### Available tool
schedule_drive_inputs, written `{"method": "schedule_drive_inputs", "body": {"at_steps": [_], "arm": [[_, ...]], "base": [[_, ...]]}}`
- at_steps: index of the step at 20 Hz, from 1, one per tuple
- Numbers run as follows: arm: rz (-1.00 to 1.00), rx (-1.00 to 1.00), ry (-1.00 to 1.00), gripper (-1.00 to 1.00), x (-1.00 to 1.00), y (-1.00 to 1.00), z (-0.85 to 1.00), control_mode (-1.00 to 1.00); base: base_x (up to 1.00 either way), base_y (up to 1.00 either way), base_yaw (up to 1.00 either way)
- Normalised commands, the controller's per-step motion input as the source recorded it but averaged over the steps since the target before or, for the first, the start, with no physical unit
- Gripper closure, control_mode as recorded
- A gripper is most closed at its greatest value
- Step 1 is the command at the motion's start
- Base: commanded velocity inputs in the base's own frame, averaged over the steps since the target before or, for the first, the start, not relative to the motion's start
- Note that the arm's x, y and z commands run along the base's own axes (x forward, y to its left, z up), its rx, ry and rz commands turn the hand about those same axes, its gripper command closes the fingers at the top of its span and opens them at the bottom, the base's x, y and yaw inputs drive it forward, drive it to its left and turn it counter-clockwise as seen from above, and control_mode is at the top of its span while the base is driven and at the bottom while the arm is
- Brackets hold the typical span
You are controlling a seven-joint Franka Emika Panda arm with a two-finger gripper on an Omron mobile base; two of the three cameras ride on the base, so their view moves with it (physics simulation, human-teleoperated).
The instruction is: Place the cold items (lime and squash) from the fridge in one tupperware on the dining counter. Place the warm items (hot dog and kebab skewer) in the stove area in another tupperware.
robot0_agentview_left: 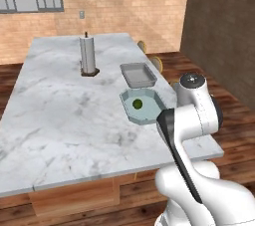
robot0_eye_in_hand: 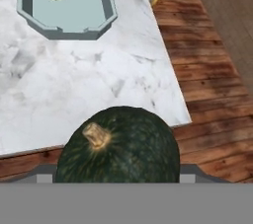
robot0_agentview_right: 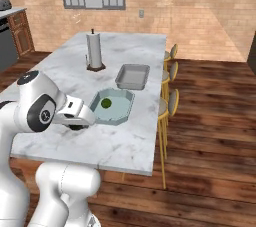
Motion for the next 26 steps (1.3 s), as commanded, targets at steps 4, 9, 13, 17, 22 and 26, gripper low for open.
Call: {"method": "schedule_drive_inputs", "body": {"at_steps": [4, 9, 13, 17, 22, 26], "arm": [[0.00, 0.00, 0.00, 1.00, 0.00, 0.00, 0.00, 1.00], [-0.05, 0.04, -0.19, 1.00, 0.13, -0.06, 0.00, -1.00], [0.01, 0.09, -0.32, 1.00, 0.25, 0.00, 0.00, -1.00], [0.01, 0.10, -0.16, 1.00, 0.53, 0.00, 0.00, -1.00], [0.00, 0.13, -0.02, 1.00, 0.67, 0.00, 0.00, -1.00], [0.00, 0.14, 0.23, 1.00, 0.92, 0.00, 0.15, -1.00]], "base": [[0.27, -0.17, -0.11], [0.00, 0.00, 0.00], [0.00, 0.00, 0.00], [0.00, 0.00, 0.00], [0.00, 0.00, 0.00], [0.00, 0.00, 0.00]]}}
